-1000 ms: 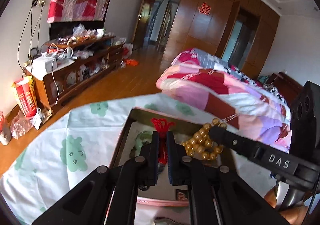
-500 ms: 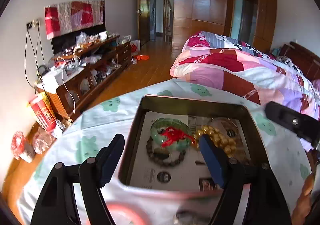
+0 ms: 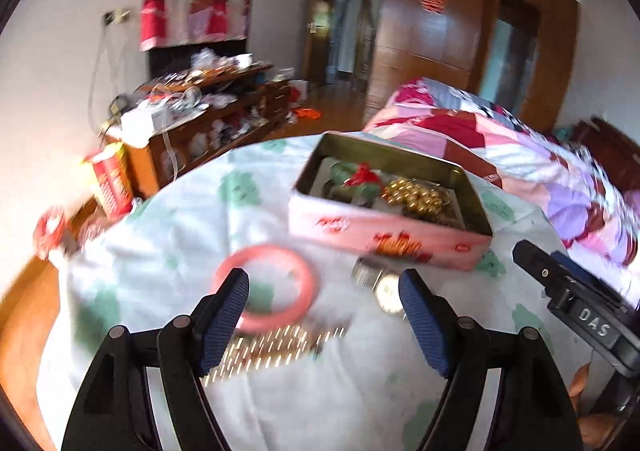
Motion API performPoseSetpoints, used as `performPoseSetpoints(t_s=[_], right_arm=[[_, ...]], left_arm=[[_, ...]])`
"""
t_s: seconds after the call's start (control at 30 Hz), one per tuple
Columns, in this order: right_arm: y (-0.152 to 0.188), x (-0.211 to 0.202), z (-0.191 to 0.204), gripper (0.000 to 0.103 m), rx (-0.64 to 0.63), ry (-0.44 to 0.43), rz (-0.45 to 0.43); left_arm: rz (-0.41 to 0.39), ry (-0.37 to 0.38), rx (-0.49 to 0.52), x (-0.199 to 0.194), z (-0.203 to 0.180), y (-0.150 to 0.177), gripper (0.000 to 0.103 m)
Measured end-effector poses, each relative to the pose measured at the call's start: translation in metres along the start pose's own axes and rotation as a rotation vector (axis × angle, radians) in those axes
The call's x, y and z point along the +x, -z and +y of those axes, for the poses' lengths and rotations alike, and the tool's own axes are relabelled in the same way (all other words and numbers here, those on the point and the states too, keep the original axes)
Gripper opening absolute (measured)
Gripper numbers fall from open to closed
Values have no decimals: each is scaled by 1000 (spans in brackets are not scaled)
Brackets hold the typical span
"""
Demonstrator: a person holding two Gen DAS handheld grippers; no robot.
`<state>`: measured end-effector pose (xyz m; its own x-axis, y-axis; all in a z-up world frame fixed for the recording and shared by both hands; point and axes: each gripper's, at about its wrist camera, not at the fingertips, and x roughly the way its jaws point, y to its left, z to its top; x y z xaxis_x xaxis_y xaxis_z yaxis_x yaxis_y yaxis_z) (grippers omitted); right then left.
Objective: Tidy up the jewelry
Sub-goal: 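Withdraw both tools from the tin, then grasp the silver wristwatch by its strap with the right tool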
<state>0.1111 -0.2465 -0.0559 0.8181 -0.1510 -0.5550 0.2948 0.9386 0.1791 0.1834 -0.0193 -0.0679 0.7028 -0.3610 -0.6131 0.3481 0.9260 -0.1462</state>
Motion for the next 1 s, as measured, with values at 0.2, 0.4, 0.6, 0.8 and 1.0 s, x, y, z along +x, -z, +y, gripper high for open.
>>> performPoseSetpoints(t_s=[0.2,0.4,0.6,0.8,1.0], right_arm=[[11,-7,4,71,-31,7,16],[17,-14,5,61,-33,24,3],[22,-21,11,61,-57,33,-15],[23,-19,12,61,-67,6,4],[26,-11,13,61,-58,-65,86]], left_arm=[[-12,-52,-38,-17,12,17,77],[-34,-96,-52,-25,19,29,77],[-37,-102,-97,-30,29,36,77],[-26,-115,-82,-37,34,48,77],[-17,-126,-103,-45,48,52,77]])
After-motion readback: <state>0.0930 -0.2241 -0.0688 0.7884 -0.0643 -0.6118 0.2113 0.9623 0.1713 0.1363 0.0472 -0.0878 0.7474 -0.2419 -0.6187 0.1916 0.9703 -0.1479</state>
